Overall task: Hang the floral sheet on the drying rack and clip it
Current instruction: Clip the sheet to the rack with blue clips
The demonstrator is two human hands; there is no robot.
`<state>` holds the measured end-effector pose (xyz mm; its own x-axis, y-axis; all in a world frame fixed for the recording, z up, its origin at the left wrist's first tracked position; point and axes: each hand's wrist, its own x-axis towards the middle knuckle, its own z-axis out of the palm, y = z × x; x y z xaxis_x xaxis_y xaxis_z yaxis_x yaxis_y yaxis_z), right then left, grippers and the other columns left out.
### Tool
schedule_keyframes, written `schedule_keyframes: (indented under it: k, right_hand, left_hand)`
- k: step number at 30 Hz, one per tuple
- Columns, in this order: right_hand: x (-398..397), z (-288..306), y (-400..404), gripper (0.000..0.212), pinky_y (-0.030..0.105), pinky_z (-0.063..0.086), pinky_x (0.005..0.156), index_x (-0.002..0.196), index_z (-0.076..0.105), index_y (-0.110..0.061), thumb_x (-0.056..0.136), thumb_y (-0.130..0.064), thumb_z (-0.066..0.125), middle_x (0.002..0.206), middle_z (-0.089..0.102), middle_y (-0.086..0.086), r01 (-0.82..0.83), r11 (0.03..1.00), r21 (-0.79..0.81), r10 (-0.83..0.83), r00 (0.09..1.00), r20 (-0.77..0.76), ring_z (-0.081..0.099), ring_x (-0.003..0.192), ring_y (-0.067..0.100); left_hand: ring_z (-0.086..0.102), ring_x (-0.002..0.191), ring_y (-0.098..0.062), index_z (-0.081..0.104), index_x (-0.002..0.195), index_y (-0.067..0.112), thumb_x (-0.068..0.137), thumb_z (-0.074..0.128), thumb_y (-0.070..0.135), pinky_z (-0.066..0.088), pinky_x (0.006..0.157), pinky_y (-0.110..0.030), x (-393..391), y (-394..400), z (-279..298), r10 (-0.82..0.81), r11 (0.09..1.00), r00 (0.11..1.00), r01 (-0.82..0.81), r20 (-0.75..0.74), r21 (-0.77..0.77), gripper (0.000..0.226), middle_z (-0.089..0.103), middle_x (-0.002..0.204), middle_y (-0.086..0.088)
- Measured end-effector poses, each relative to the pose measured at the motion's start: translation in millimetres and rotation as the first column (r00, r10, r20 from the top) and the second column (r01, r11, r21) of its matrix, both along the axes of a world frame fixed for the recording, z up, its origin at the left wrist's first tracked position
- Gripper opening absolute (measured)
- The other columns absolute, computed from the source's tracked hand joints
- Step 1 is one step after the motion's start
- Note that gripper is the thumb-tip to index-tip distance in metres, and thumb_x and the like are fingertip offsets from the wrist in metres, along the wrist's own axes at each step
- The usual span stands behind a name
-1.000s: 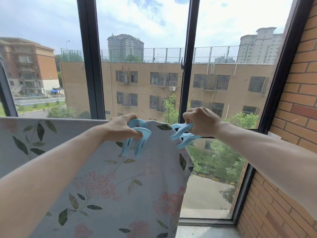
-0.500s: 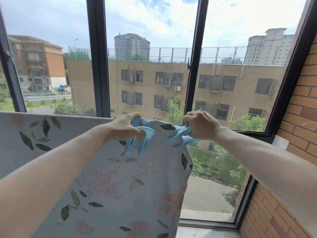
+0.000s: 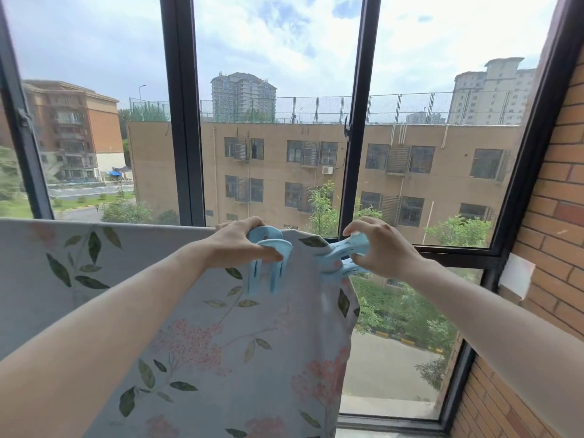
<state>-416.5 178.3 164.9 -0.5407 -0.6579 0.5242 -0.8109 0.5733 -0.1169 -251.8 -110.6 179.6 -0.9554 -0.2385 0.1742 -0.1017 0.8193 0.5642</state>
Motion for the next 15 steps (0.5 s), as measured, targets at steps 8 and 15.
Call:
schedule_keyframes:
  k: [8,15]
  right_hand:
    - [48.3,-14.1,-15.9,0.045,0.032,0.043,0.104,0.12,0.068,-0.025,0.08,-0.01,0.082,0.128,0.062,-0.007,-0.124,0.976,-0.178,0.114,0.991,-0.066,0.053,0.122,0.018]
    - [74.1,-26.6,-51.6,0.047,0.038,0.048,0.104,0.115,0.068,-0.031,0.076,-0.013,0.085,0.122,0.061,-0.016,-0.254,0.919,-0.303,0.247,0.967,-0.062,0.056,0.116,0.011]
  left_hand:
    - [0.059,0.107,-0.019,0.063,0.108,0.04,0.06,0.053,0.104,0.054,0.096,-0.052,8.3,3.9,-1.0,-0.016,1.0,0.999,0.015,-0.051,-0.024,0.081,0.064,0.111,0.007]
    - [0.053,0.119,-0.01,0.059,0.131,0.039,0.065,0.074,0.075,0.044,0.105,-0.038,67.6,-10.3,-15.3,0.016,1.0,0.923,-0.023,-0.385,-0.014,0.076,0.057,0.124,0.019]
